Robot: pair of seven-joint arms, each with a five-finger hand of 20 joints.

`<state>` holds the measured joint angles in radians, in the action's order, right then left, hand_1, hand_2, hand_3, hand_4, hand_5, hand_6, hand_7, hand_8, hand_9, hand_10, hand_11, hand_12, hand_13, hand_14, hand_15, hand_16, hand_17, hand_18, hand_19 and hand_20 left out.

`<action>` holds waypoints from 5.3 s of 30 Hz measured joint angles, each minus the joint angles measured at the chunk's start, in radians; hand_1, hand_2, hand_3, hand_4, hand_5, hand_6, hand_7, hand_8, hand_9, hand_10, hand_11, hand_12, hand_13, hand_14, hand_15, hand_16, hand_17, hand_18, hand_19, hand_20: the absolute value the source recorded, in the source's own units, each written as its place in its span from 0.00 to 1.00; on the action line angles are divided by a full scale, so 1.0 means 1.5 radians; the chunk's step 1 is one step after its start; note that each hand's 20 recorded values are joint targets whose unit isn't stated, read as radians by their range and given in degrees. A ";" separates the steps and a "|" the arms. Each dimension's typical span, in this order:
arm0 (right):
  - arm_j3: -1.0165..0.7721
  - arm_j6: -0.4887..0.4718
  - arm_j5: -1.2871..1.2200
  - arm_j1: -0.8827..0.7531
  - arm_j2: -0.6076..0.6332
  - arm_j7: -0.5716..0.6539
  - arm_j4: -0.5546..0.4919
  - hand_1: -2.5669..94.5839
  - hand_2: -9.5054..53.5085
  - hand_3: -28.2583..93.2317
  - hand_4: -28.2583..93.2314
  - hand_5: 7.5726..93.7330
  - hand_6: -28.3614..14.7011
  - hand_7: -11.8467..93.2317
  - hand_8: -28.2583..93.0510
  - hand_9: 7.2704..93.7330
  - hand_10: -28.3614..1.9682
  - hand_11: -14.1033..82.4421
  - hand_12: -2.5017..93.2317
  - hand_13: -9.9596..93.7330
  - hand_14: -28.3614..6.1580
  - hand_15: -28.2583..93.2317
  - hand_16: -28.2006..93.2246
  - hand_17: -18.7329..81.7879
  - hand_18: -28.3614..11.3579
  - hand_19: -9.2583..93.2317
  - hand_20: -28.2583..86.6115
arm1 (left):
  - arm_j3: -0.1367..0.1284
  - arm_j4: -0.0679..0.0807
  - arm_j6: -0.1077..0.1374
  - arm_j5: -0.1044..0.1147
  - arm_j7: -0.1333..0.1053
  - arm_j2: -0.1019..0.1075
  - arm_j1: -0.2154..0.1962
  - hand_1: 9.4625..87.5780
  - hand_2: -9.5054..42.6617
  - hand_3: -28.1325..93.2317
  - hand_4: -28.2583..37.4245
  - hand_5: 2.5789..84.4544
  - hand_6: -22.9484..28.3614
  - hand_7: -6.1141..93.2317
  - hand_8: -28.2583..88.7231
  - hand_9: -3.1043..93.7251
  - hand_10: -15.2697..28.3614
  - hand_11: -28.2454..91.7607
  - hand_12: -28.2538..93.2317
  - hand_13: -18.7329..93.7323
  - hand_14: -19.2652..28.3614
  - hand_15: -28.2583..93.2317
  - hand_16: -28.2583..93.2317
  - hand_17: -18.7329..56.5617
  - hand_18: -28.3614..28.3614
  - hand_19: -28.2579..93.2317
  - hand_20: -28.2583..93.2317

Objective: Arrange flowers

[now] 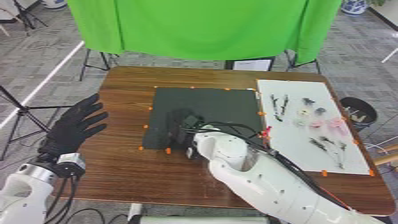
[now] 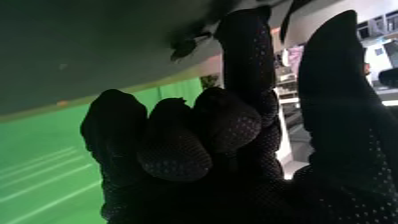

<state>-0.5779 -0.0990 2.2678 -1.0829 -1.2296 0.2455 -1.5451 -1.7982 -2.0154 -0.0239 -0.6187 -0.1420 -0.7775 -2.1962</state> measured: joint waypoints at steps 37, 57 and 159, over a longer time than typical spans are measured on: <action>-0.481 -0.020 -0.068 -0.261 0.372 0.131 -0.246 0.23 0.00 0.92 0.00 0.52 0.58 0.41 0.12 0.59 0.57 0.53 0.28 0.68 0.51 0.89 0.45 0.53 0.23 1.00 0.71 | -0.040 -0.020 0.004 -0.006 0.005 -0.029 -0.054 0.21 0.02 0.80 0.00 0.22 0.52 0.26 0.15 0.19 0.58 0.39 0.39 0.27 0.68 0.47 0.24 0.09 0.85 0.55 0.32; -0.815 -0.143 -0.105 -0.596 0.420 0.265 -0.328 0.22 0.00 0.90 0.00 0.62 0.59 0.44 0.12 0.67 0.52 0.65 0.34 0.71 0.54 0.88 0.46 0.54 0.24 1.00 0.69 | -0.046 -0.022 0.008 -0.006 0.003 -0.031 -0.063 0.21 0.02 0.80 0.00 0.22 0.52 0.26 0.15 0.19 0.58 0.39 0.39 0.27 0.68 0.47 0.24 0.09 0.85 0.55 0.32; -0.339 -0.039 -0.117 -0.182 0.263 0.266 -0.267 0.40 0.00 0.96 0.13 0.83 0.72 0.62 0.45 0.92 0.65 0.79 0.42 0.89 0.64 0.94 0.49 0.73 0.22 1.00 0.91 | -0.043 -0.022 0.008 -0.010 0.013 -0.042 -0.066 0.20 0.04 0.80 0.00 0.22 0.52 0.26 0.15 0.19 0.58 0.39 0.39 0.27 0.68 0.47 0.24 0.09 0.86 0.55 0.32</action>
<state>-1.0867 -0.1572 2.0926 -1.3555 -0.8343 0.6451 -1.9461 -1.8634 -2.0482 -0.0116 -0.6344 -0.1227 -0.8397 -2.2952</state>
